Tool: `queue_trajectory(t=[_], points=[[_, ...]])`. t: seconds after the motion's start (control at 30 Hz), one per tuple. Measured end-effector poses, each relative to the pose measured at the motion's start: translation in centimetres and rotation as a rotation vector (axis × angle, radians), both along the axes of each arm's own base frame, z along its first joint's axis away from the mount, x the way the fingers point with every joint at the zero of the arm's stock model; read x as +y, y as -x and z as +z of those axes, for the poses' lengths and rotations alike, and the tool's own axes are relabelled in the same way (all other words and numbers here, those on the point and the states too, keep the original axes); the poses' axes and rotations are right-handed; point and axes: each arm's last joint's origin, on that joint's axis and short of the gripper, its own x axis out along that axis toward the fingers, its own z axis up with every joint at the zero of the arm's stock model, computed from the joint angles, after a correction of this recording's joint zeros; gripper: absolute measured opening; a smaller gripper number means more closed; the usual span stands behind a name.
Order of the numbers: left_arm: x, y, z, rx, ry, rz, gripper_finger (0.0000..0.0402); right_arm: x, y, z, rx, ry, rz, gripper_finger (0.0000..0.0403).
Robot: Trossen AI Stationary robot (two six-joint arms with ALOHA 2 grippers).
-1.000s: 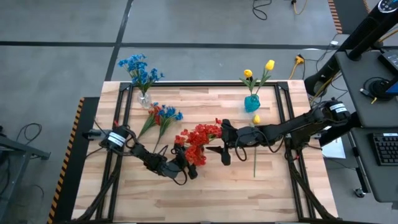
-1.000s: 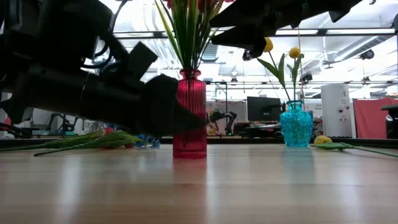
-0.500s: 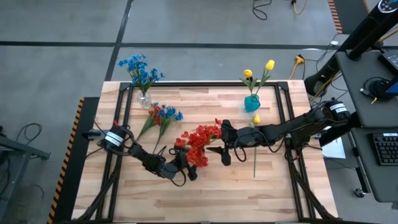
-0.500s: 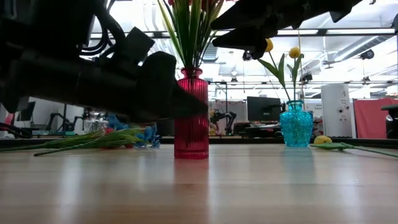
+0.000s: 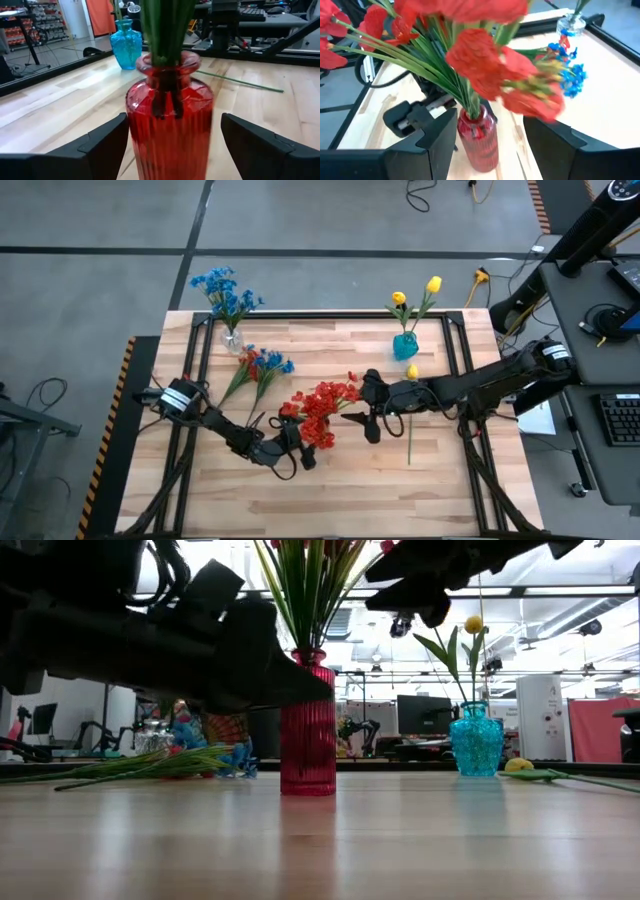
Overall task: Sort flowers into vase by color
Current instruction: Put the yellow tulip into the blue vase
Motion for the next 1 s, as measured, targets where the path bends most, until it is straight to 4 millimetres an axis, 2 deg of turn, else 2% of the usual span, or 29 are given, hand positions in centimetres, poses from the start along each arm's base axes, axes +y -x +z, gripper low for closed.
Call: queue_trajectory(t=[0.23,0.43,0.63,0.8,0.87,1.0], points=[[-0.3,0.5,0.8,0.059,-0.034,-0.015,0.0298,-0.4,2.1,0.8,0.085,-0.065,-0.037,0.0221],[-0.4,1.5,2.3,0.164,-0.055,-0.025,0.0298,-0.9,4.5,0.6,0.241,-0.222,-0.143,0.0221],[0.0,2.9,3.2,0.281,-0.028,-0.027,0.0298,-1.5,7.6,-1.3,0.541,-0.431,-0.423,0.0219],[0.4,4.1,4.6,0.344,0.021,-0.060,0.0298,-2.1,9.9,-3.3,0.793,-0.415,-0.741,0.0219],[0.5,4.6,5.4,0.360,0.025,-0.077,0.0298,-2.4,10.3,-3.9,0.843,-0.398,-0.839,0.0219],[0.9,6.0,7.4,0.390,0.013,-0.096,0.0298,-2.9,9.8,-4.9,0.860,-0.376,-0.907,0.0219]])
